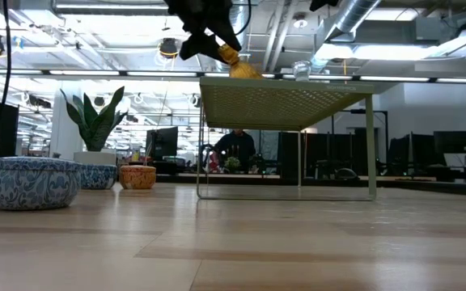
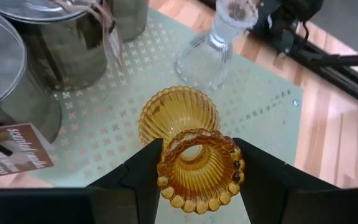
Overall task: Pick & Place candle stick holders
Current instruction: Put the yellow candle holder on the shelf
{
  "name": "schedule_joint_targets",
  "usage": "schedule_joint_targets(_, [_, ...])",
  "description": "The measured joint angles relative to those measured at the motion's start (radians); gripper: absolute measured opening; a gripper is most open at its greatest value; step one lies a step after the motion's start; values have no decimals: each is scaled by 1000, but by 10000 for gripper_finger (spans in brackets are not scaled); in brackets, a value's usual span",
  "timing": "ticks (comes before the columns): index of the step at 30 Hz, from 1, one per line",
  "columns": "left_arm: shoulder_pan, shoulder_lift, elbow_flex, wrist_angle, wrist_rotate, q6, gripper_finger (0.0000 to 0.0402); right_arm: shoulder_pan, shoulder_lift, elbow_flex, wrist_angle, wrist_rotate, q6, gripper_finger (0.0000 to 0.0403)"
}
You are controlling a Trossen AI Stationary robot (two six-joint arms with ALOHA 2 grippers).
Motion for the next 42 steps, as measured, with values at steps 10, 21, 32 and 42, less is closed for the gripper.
schedule_joint_targets(10, [-33, 23, 0, -7, -4, 16, 175, 0, 0, 0, 0, 0, 0, 256])
schedule_joint_targets(21, [-46, 30, 0, -5, -21, 18, 175, 0, 0, 0, 0, 0, 0, 256])
schedule_joint_targets(32, [-42, 50, 0, 31, -19, 38, 175, 0, 0, 0, 2, 0, 0, 256])
schedule_joint_targets(42, [-42, 52, 0, 26, -19, 67, 180, 0, 0, 0, 3, 0, 2, 256])
